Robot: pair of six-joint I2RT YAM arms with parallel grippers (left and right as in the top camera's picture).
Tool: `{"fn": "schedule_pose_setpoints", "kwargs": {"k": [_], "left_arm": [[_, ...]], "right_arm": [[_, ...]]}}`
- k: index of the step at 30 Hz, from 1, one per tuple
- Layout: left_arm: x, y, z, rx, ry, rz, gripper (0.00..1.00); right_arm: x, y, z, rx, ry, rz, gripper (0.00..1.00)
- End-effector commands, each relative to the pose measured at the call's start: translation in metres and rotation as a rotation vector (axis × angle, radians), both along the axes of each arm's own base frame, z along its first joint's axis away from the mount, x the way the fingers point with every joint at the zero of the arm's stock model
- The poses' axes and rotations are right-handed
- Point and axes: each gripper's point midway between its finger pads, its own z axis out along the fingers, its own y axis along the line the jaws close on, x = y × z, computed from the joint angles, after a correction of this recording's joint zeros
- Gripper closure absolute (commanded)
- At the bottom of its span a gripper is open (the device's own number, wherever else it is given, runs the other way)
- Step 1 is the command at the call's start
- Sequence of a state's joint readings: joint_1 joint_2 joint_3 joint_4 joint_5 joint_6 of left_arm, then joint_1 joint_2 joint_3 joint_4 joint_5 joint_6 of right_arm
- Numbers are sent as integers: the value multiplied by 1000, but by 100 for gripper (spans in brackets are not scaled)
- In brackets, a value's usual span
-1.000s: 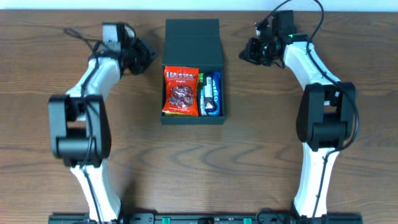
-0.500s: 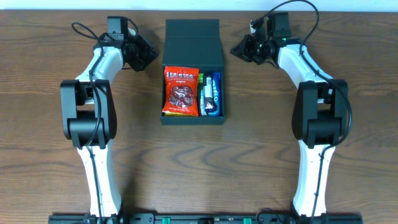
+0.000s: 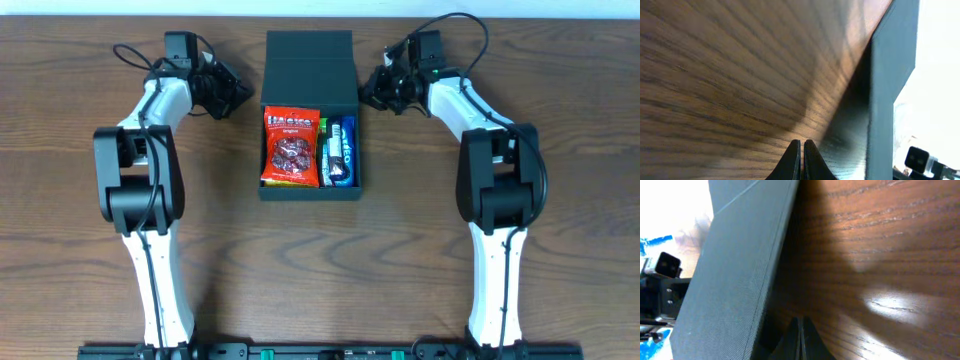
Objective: Pack container
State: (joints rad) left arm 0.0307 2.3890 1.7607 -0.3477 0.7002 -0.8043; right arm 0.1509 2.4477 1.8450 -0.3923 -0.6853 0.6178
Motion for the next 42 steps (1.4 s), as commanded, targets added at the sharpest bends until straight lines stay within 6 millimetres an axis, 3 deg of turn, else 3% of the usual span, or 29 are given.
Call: {"fn": "schedule_pose_setpoints", "kwargs": {"k": [1,10,16,28,32,42], "left_arm": [[2,-6,-1,-38,-16,-32,94],[10,-36,15,-99,-94,-96,94],[8,-39,23,-148,-102,-121,94],[25,-46,82,-216,-285,-248,94],[27,-46,96,-186,-323,-288,95],[25,-47,129,-123,-400,-381,94]], "right_arm": [[-1,4,-1,19,14,6,99],[-4,26,15,95,-69,112,99],[-2,37,40,198,-183,211,99],[-6,28,72,310,-293,314,99],[-5,26,91,302,-349,330,99],[-10,26,165,276,-541,385,99]]}}
